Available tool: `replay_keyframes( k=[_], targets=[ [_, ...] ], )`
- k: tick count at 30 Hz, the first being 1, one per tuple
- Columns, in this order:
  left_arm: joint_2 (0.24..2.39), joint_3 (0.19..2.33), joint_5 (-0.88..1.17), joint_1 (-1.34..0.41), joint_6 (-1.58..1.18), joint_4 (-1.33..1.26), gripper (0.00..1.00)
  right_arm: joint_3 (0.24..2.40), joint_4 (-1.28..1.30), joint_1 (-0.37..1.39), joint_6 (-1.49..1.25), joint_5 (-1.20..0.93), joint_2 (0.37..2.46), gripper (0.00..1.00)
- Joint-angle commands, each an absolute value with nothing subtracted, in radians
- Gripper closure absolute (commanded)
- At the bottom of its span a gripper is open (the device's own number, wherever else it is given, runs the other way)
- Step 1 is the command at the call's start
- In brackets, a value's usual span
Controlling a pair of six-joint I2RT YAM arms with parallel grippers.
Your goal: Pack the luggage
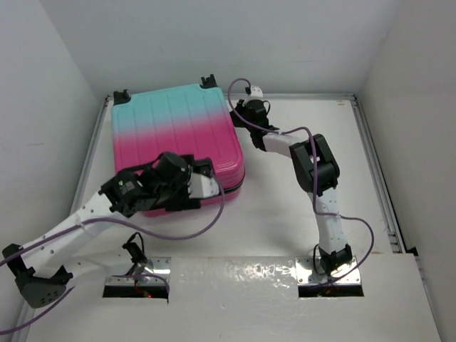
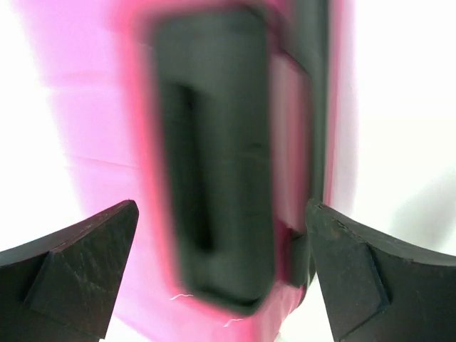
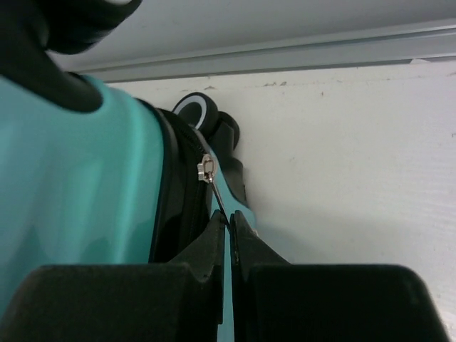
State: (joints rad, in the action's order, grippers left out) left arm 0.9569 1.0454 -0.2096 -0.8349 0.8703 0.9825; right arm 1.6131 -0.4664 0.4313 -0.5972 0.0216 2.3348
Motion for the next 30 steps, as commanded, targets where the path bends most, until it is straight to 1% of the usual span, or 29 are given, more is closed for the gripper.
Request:
replay_keyframes(
  k=[1,3,4,5,6,7,8,9,10,12,13,14,16,19,20,21,24,26,27,30],
  targets=[
    [1.055,1.404,-0.189,-0.805,0.642,0.833,0.0,1.494,-0.569,0.423,-0.624,0.066,2.234,1.0],
    [1.135,1.55,-0.202,-0.761,0.562,0.831,0.0,1.461,-0.572,0.425,-0.623,0.064,2.212,1.0],
    [1.207,1.656,-0.218,-0.74,0.54,0.828,0.01,1.45,-0.58,0.426,-0.623,0.063,2.206,1.0],
    [1.239,1.692,-0.263,-0.666,0.52,0.828,0.04,1.441,-0.583,0.426,-0.624,0.064,2.198,1.0],
    [1.274,1.721,-0.288,-0.611,0.502,0.839,0.1,1.428,-0.586,0.426,-0.624,0.066,2.181,1.0],
    [1.342,1.765,-0.294,-0.462,0.465,0.856,0.23,1.405,-0.592,0.428,-0.62,0.074,2.171,1.0],
    [1.397,1.796,-0.231,-0.372,0.439,0.9,0.33,1.39,-0.594,0.429,-0.618,0.075,2.151,1.0],
    [1.419,1.802,-0.192,-0.273,0.417,0.908,0.34,1.384,-0.589,0.428,-0.609,0.074,2.142,1.0],
    [1.442,1.809,-0.122,-0.088,0.401,0.922,0.34,1.378,-0.586,0.429,-0.604,0.075,2.132,1.0],
    [1.502,1.822,-0.066,0.085,0.342,0.934,0.36,1.355,-0.58,0.434,-0.582,0.074,2.1,1.0],
    [1.522,1.819,-0.022,0.229,0.325,0.946,0.37,1.348,-0.574,0.44,-0.571,0.077,2.091,1.0],
    [1.534,1.812,-0.008,0.289,0.307,0.946,0.38,1.339,-0.571,0.446,-0.56,0.08,2.079,1.0],
    [1.552,1.729,0.03,0.432,0.267,0.904,0.39,1.315,-0.569,0.459,-0.532,0.084,2.054,1.0],
    [1.581,1.563,0.04,0.451,0.297,0.824,0.41,1.321,-0.563,0.472,-0.515,0.074,2.054,1.0],
    [1.615,1.508,0.046,0.44,0.301,0.806,0.41,1.327,-0.546,0.477,-0.511,0.072,2.056,1.0],
    [1.64,1.497,0.048,0.407,0.302,0.802,0.41,1.33,-0.539,0.483,-0.509,0.072,2.056,1.0],
    [1.739,1.511,0.057,0.347,0.298,0.807,0.41,1.298,-0.5,0.506,-0.5,0.107,1.996,1.0],
    [1.793,1.538,0.072,0.333,0.275,0.804,0.4,1.229,-0.46,0.521,-0.468,0.152,1.944,0.99],
    [1.81,1.552,0.081,0.318,0.27,0.808,0.4,1.207,-0.442,0.538,-0.462,0.155,1.916,0.96],
    [1.868,1.617,0.093,0.262,0.29,0.83,0.4,1.114,-0.4,0.586,-0.474,0.106,1.824,0.95]
  ],
)
